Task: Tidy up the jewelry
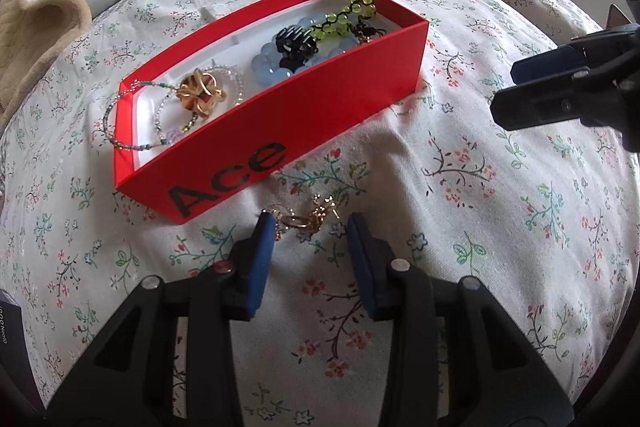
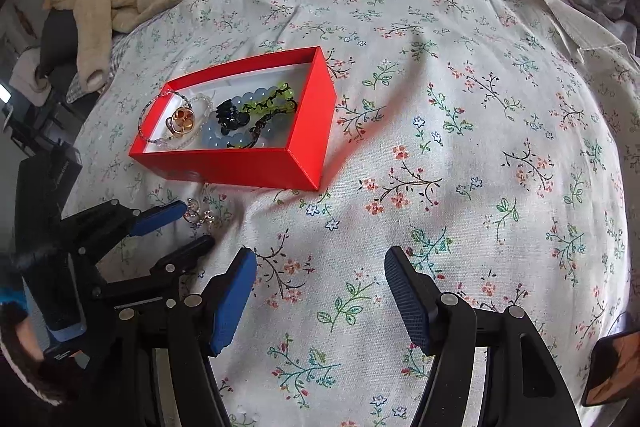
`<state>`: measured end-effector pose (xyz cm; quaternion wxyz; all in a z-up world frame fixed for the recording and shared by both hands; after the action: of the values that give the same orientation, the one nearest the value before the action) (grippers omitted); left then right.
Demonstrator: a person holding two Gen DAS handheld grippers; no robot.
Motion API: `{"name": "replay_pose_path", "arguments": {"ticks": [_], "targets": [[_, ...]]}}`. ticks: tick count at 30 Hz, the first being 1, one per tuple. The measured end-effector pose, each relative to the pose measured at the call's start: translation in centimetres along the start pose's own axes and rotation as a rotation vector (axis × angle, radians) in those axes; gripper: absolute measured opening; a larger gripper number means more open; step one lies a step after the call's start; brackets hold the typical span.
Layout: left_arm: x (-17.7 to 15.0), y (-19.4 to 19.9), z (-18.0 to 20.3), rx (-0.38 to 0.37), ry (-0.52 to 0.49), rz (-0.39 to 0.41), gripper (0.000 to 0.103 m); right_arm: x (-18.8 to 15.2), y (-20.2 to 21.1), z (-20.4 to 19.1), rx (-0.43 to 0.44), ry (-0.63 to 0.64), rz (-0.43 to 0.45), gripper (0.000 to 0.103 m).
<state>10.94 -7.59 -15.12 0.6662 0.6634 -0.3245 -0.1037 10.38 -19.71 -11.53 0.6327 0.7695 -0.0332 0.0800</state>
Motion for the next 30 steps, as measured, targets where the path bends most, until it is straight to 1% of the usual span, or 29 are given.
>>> {"name": "replay_pose_path", "arguments": {"ticks": [2, 3, 4, 8, 14, 17, 21, 25, 30], "targets": [[0.0, -0.1, 0.1, 0.006, -0.001, -0.004, 0.027, -0.1, 0.0, 0.3, -0.001, -0.006, -0.003, 0.068], [0.0, -0.2, 0.2, 0.010, -0.003, -0.005, 0.025, -0.1, 0.0, 0.5, -0.002, -0.009, -0.003, 0.068], [0.0, -0.2, 0.2, 0.013, -0.005, -0.007, 0.022, -0.1, 0.0, 0.6, -0.003, -0.013, -0.004, 0.068], [0.2, -0.1, 0.3, 0.023, -0.002, -0.010, 0.022, -0.2, 0.1, 0.9, -0.002, -0.022, -0.005, 0.068], [-0.3, 0.8, -0.2, 0.012, 0.018, -0.011, 0.022, 0.0, 0.5, 0.6, 0.007, -0.028, 0.002, 0.068], [-0.8, 1.2, -0.8, 0.003, 0.050, -0.022, 0.022, 0.2, 0.4, -0.1, 0.007, -0.020, -0.001, 0.068], [-1.6, 1.4, -2.3, -0.029, 0.133, -0.052, 0.022, 0.5, 0.1, -1.7, 0.014, 0.005, -0.007, 0.068], [-2.3, 1.5, -3.9, -0.056, 0.222, -0.077, 0.022, 0.5, -0.3, -3.8, 0.014, 0.057, -0.009, 0.068], [-3.5, 1.5, -5.5, -0.033, 0.264, -0.105, 0.022, 0.4, -1.8, -7.0, 0.021, 0.182, 0.003, 0.068]]}}
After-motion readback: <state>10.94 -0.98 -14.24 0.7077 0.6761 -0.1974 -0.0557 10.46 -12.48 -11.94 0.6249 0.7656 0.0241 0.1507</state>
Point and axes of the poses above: each gripper's, at about its wrist camera, not at the fingertips, and y roughly against the way its jaws point, z to its right, x to its top, the point moved 10 cm from there along -y, roughly the way its jaws point, and after that the axes turned 14 degrees about -z, right-handed, at the moved point
